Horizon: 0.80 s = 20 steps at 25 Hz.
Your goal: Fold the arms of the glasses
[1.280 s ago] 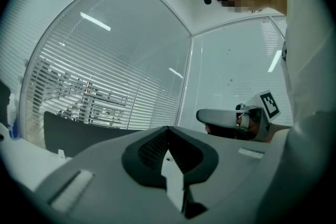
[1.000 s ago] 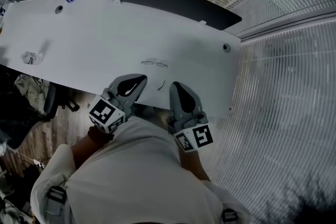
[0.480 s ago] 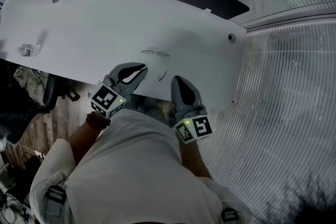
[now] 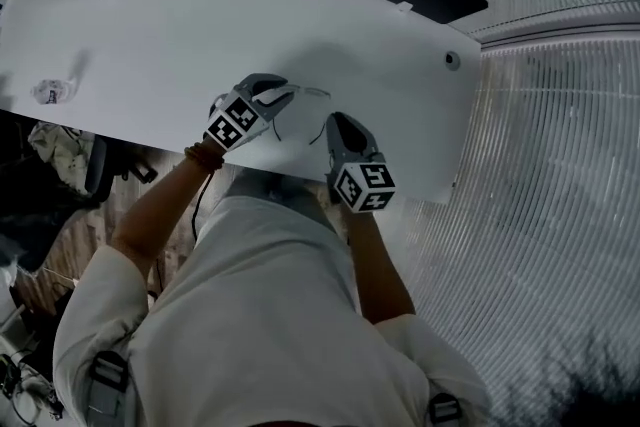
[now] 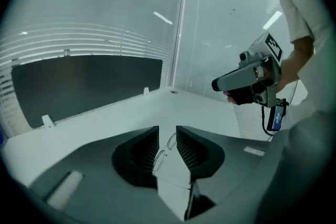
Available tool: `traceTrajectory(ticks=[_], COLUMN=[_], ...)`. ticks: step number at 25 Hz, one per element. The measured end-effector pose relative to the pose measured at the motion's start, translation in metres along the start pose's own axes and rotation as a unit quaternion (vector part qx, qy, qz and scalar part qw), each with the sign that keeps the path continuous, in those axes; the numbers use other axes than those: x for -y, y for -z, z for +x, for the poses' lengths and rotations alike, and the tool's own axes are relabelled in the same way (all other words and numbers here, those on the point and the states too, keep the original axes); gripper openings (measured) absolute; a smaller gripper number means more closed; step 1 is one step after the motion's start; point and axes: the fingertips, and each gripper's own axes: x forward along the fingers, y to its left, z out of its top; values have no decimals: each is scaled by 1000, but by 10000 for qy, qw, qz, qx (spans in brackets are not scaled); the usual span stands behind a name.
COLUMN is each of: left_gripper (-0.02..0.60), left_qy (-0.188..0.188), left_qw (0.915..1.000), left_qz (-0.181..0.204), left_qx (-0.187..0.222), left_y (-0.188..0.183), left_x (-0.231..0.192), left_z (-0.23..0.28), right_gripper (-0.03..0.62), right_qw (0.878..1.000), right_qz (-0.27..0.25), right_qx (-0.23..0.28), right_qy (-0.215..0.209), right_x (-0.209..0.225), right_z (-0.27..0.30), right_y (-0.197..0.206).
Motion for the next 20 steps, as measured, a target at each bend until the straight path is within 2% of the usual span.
traceTrajectory(ticks=[5,9,15,20], left_gripper=[114,120,118,114], left_qy=[219,458,444,461], left_qw=[9977,9934,9929,9932], left_qz=[247,465,282,136], left_qx=[-592,-940,-1065,-1061], left_y=[37,64,84,89], left_x=[-13,-11,-16,-14], left_z=[35,50,53,50], right_gripper=[46,49,55,58], right_qw=[9983,9954,9895,9849], right_qz=[-44,142,368,695], right_qx=[-515,-828,-1199,-1409], right_qy=[254,462,722,725], right_x=[30,50,72,75], right_z=[28,40,47,50], right_y=[45,74,108,130])
